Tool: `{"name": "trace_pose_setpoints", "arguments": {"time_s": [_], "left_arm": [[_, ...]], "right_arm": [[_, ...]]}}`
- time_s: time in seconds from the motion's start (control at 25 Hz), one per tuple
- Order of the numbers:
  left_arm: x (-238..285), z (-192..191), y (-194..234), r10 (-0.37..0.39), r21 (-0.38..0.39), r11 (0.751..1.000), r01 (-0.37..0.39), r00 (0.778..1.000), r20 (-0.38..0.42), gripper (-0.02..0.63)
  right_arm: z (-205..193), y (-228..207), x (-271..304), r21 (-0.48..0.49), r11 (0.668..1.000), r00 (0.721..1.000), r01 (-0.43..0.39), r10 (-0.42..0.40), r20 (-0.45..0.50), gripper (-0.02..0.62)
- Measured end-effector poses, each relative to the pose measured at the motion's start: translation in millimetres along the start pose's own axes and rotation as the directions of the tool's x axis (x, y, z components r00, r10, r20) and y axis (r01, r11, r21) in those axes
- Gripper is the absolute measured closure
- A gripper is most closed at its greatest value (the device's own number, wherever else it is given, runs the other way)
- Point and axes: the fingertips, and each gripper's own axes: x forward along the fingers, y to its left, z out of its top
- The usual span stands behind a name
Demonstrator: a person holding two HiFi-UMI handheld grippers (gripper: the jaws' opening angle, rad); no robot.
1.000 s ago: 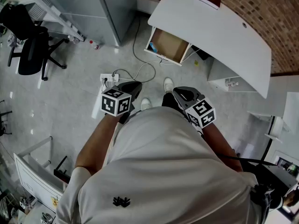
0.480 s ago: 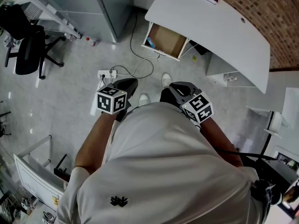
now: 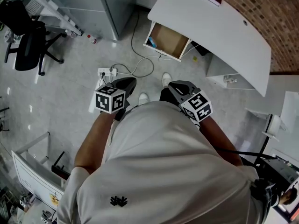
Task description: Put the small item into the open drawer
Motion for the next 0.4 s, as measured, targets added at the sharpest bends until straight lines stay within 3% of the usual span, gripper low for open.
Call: {"name": "trace_pose_setpoints", "arguments": {"time_s": [0.4], "left_arm": [[-2,0,12,0.006,-0.02,1.0,-0.006,1.0,0.008,0.575]], "right_arm": [[6,-1,11,-0.013,1.0,1.0,-0.014,0.014,-0.015,0.563]]}}
